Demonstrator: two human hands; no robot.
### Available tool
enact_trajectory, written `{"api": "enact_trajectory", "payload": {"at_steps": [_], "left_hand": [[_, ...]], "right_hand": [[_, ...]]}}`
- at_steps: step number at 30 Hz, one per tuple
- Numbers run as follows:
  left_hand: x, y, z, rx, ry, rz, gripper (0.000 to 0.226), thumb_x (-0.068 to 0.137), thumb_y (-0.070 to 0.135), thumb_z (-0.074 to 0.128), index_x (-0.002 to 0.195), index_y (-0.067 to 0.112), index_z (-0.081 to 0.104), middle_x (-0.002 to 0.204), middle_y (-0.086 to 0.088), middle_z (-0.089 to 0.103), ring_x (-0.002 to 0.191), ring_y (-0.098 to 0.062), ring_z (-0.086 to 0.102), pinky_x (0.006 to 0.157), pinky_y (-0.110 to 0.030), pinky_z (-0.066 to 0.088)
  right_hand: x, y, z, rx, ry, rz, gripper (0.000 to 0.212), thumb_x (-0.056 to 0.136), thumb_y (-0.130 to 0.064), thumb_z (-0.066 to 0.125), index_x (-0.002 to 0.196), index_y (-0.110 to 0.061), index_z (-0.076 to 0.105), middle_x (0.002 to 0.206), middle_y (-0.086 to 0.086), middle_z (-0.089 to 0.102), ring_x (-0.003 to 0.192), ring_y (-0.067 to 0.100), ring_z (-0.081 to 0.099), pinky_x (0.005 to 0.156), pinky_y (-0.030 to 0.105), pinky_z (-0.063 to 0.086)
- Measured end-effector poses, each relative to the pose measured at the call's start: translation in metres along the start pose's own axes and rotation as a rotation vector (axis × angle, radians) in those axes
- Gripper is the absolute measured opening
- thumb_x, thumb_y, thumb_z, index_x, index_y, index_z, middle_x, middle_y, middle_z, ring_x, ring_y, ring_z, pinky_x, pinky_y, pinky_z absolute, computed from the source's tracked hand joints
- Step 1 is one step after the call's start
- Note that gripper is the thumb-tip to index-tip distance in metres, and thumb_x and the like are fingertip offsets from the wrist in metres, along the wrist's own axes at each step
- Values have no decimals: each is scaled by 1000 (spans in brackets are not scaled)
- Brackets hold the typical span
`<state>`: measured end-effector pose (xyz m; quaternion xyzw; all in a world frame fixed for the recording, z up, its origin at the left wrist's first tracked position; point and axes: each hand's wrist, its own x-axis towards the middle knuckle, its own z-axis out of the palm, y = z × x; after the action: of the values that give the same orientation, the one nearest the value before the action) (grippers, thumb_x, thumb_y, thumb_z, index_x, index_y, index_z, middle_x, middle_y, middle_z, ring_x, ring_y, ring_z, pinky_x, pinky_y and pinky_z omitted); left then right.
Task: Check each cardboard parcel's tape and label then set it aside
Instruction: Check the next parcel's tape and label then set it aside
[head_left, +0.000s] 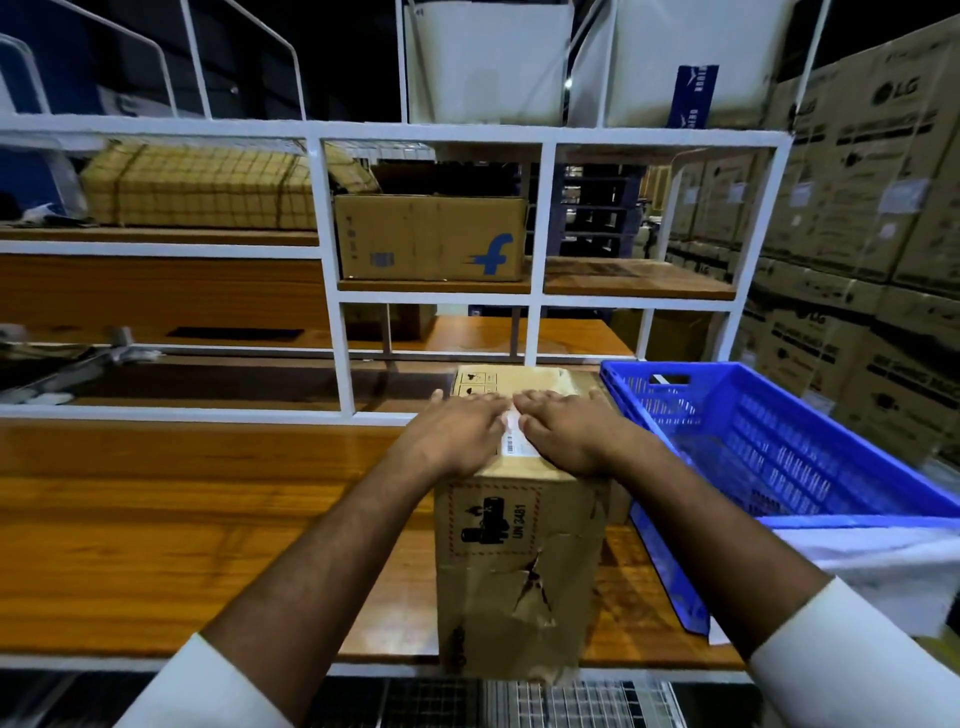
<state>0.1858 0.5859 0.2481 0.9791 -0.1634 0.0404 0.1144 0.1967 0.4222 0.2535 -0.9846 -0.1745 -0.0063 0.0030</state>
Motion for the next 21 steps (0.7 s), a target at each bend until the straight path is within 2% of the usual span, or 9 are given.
{"api": "enact_trajectory", "payload": {"at_steps": [1,3,5,7,10,12,15,19,21], "left_hand": [[-4,0,-3,-11,5,-16,46,106,36,33,150,25,36,157,2,35,144,-18,32,121,-51,4],[-13,-3,-7,-30,-9,-24,46,105,35,35,149,22,38,155,0,38,141,-20,35,121,-53,4],[-21,-6,-5,-35,-43,-8,49,106,35,33,153,22,30,160,1,28,147,-20,24,122,-52,5],[-27,-7,0,-49,-28,-8,50,106,36,30,155,24,25,162,2,22,149,-17,16,122,-50,4],[-28,-5,0,-12,0,-15,50,106,35,31,154,23,25,162,2,22,149,-16,16,122,-49,2],[-31,-1,-2,23,20,17,48,106,34,32,153,23,29,160,0,27,148,-17,20,122,-50,-1],[-41,10,6,-12,66,81,48,106,33,30,153,23,29,160,-2,28,148,-13,19,122,-42,-6],[-49,16,20,46,126,97,49,107,33,25,154,21,23,161,-1,24,148,-8,16,123,-38,-6],[-47,13,18,39,130,98,49,107,34,25,154,23,23,161,1,25,148,-8,17,123,-38,-6]], "right_hand": [[-4,2,-2,-17,-9,18,55,106,-43,19,157,-23,20,164,-1,19,149,20,21,121,54,7],[-12,5,-6,-19,-10,41,53,106,-42,23,154,-20,28,160,1,29,144,24,31,120,48,18],[-19,7,-4,39,-11,33,52,107,-39,26,154,-18,28,161,3,29,143,25,31,116,39,24],[-22,7,2,77,9,16,53,107,-38,24,156,-18,23,163,3,21,148,23,23,118,35,20],[-19,7,2,54,14,18,54,107,-38,23,156,-17,22,163,4,20,148,21,23,121,39,20],[-22,4,-1,32,22,7,53,106,-40,25,155,-19,28,161,4,28,144,22,32,118,44,26],[-33,-8,6,62,84,-69,48,105,-39,27,147,-23,41,152,4,44,130,24,49,110,41,37],[-35,-12,28,63,144,-110,52,105,-37,22,154,-21,29,160,4,29,146,15,29,120,43,21],[-36,-8,25,88,137,-102,53,105,-38,22,155,-22,27,161,1,28,147,14,27,121,44,18]]}}
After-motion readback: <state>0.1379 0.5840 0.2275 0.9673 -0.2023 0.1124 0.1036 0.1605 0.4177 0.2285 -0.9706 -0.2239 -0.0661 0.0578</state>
